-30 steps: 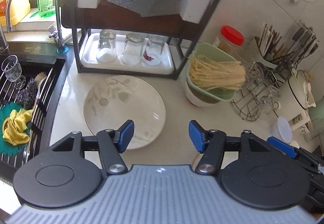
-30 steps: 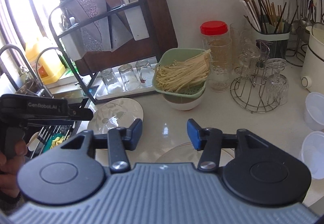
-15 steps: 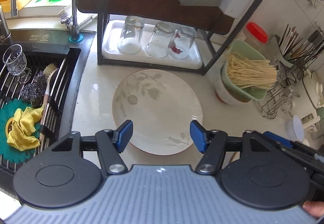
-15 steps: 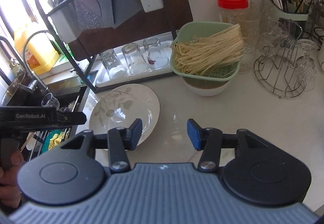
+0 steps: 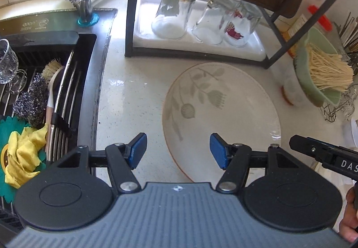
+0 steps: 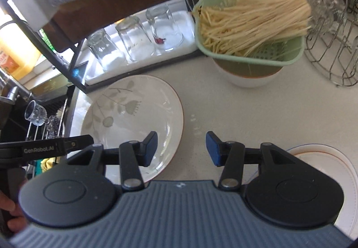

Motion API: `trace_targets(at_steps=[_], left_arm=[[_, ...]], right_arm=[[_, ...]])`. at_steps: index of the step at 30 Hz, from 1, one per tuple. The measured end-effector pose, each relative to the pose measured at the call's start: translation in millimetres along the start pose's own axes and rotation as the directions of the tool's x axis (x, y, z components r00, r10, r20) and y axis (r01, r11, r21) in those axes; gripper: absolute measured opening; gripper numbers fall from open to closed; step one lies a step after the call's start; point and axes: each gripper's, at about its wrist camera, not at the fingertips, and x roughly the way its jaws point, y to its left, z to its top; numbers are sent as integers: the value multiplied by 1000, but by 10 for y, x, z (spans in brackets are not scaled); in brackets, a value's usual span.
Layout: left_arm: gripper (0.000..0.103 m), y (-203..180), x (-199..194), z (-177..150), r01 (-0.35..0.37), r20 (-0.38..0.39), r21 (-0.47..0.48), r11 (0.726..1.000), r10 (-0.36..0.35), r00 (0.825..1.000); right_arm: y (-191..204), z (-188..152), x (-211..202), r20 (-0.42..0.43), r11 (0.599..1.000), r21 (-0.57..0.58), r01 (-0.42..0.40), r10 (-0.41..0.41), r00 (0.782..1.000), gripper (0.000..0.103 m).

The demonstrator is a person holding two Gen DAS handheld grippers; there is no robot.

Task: Organize plates and bowls
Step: 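Close both grippers on the rim of the second leaf plate, then lift the second leaf plate with both grippers and carry it to the stack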

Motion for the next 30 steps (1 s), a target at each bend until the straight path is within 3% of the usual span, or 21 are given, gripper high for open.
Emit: trace_targets(at_steps=[8,13,15,18,27,30], left_arm=[[64,82,196,178,32,-8,24,999,-32,999],[42,82,304,203,39,-2,55,998,-39,999],[32,96,340,215,50,-9,51,997,-49,999],[26,105,388,231,60,-19,64,996,-59,998],[24,173,431,252,103,-29,77,992,-101,994],[24,233,420,280,149,-35,73,986,-147,989]], right_arm=[[27,132,323,-46,999,34,-3,5,999,38],[73,142,481,-73,999,5,45,-44,996,20],[95,154,489,-72,998,-10,62,-63,995,20],[88,168,505,-76,999,10,48,-47,996,18],[73,138,560,-97,997,78,15,-7,995,18],[56,129,559,-90,995,95,3,6,996,18]])
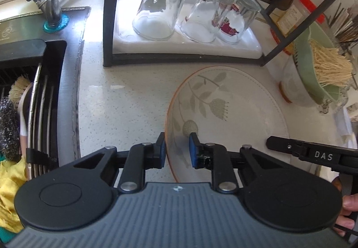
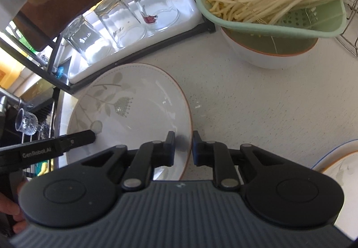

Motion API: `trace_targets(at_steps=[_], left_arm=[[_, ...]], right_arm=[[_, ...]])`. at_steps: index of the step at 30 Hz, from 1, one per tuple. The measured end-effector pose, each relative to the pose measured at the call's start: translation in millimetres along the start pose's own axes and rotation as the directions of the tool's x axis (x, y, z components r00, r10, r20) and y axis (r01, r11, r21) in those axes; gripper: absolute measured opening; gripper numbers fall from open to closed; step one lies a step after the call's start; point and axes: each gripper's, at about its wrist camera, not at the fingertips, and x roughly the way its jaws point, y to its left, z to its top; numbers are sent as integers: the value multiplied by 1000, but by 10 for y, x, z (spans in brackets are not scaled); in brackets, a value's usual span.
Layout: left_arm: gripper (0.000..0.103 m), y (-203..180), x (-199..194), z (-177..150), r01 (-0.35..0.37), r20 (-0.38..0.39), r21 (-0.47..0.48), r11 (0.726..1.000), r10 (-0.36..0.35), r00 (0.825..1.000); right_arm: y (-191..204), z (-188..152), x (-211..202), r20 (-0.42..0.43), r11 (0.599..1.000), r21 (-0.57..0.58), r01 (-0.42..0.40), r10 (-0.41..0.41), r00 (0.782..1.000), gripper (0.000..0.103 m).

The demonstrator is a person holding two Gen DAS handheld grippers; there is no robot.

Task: Organize plates and bowls
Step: 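Lift the second leaf plate with both grippers and carry it to the stack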

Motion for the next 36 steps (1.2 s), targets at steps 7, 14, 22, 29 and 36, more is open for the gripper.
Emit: trace_targets(at_steps=[7,14,22,29,36], left_arm=[[24,34,-112,64,73,-15,2,997,-73,997],[24,-7,-251,54,175,-28,-25,984,-176,984],[24,-372,-497,-34,216,-11,23,976,-216,976],[24,-676,-695,-144,255,14,22,967,-256,967],[24,-889,-779,-266,278,-15,44,960,-278,961]], right_arm=[[-60,-55,-147,-1,999,22,-50,50,999,18],[-108,-140,-389,15,998,26,-56,56,998,18],[-253,-229,-849,92,998,24,-65,62,994,18],[-446,-392,-1203,176,996,48,-80,70,982,18],[-611,-608,-1447,185,994,67,-86,72,980,18]])
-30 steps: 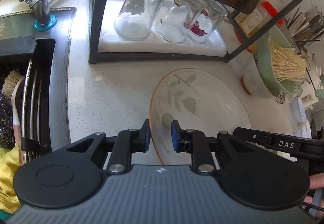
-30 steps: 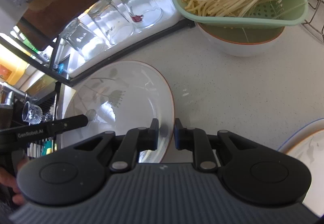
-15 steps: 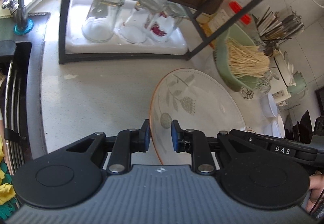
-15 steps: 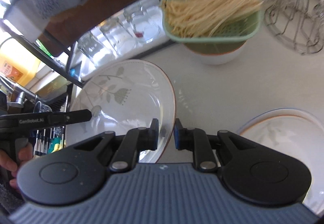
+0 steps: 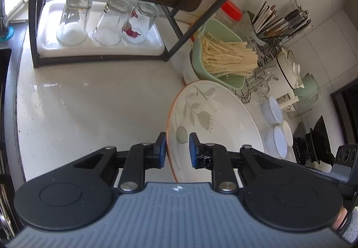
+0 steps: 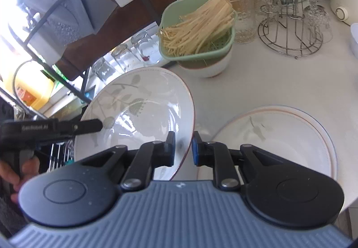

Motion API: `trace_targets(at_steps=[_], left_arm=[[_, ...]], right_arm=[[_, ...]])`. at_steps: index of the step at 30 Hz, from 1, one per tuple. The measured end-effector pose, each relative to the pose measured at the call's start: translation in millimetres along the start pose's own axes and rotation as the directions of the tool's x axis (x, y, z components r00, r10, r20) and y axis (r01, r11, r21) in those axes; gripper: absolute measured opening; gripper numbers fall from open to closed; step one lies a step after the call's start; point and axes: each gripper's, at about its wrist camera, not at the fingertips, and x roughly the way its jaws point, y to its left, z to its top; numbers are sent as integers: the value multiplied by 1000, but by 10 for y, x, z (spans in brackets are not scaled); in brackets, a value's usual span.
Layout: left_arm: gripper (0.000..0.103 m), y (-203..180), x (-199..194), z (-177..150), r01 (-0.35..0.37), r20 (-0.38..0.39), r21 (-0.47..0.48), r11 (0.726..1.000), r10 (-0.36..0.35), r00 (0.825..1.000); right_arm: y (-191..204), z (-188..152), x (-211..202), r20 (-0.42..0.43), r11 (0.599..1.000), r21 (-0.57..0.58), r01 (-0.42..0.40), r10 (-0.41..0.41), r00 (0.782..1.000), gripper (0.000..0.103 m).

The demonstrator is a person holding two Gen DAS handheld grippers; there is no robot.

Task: Organize plates and bowls
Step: 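Lift the second leaf plate with both grippers and carry it to the stack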

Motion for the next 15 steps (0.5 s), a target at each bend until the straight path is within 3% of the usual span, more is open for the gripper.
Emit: trace_targets(at_steps=[15], left_arm=[[24,-445,327,-288,44,-96,54,998,-38,995]], right_arm=[[-464,-287,-352,45,986,165,33,-41,998,18]])
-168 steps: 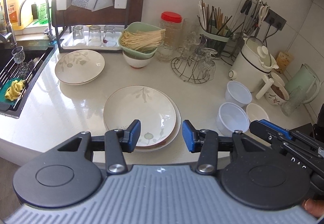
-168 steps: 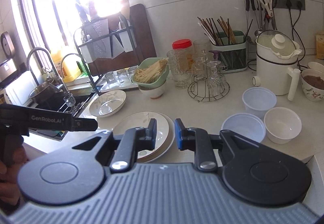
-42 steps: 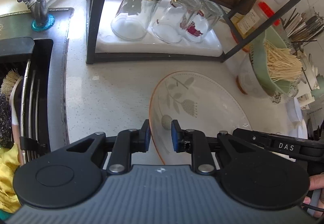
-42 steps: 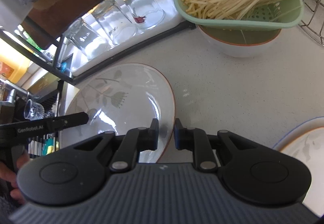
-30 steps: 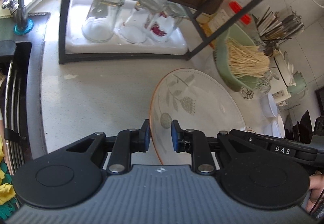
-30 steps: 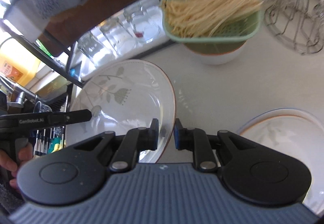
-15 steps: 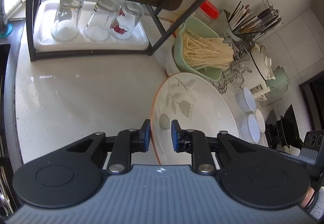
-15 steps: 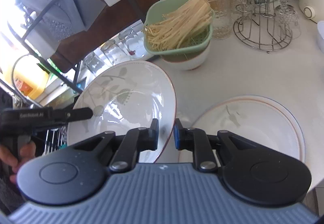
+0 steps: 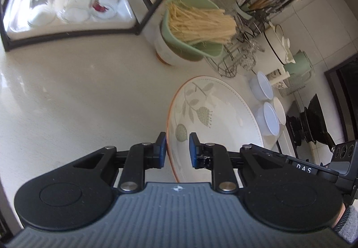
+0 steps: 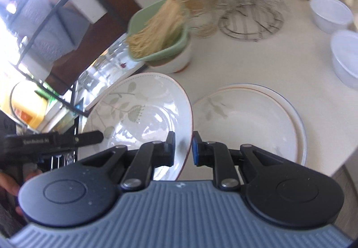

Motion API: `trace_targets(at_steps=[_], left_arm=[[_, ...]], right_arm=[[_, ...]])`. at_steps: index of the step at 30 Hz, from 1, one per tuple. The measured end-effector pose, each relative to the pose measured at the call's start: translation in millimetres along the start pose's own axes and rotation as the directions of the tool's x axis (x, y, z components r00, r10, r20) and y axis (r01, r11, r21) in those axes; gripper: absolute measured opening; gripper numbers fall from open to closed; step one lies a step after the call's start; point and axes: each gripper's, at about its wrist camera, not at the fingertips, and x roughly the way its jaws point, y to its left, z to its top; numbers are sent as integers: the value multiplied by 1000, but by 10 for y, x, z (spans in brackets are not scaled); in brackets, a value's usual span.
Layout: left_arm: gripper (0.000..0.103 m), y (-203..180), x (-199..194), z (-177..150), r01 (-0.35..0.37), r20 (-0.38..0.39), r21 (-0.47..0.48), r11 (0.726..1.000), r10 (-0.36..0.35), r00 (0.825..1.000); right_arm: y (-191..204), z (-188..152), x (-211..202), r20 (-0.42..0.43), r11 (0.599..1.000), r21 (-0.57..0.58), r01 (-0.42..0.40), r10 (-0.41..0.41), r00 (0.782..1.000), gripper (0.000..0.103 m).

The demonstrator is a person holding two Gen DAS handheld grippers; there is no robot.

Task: Organize plates and bowls
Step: 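Lift the second leaf plate with both grippers and carry it to the stack, then lower the leaf plate onto the plate stack and open both grippers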

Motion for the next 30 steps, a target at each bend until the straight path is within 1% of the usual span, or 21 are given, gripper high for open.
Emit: trace_targets(at_steps=[3,6,11,17,28,30], left_arm=[[24,-122,148,-65,-1,-30,24,1000,2,1000],[24,-191,269,-98,0,-54,21,1000,1,999],[24,-247,412,-73,-6,-73,12,1000,6,997],[24,-334,560,-40,-52,-89,42,998,56,994],[24,-498,697,34,-136,-90,80,987,143,986],[24,-538,718,22,-154,-83,84,984,161,983]], right_arm=[[-156,-55,-32,3,999,34,29,-29,1000,18],[-299,-85,-41,1,997,68,36,-37,999,18],[-557,-124,12,-7,991,134,9,-8,1000,18],[-660,-195,100,-40,991,135,23,-17,999,18],[-730,-240,221,-88,995,99,15,-6,996,19],[-779,-233,241,-102,996,91,0,9,995,19]])
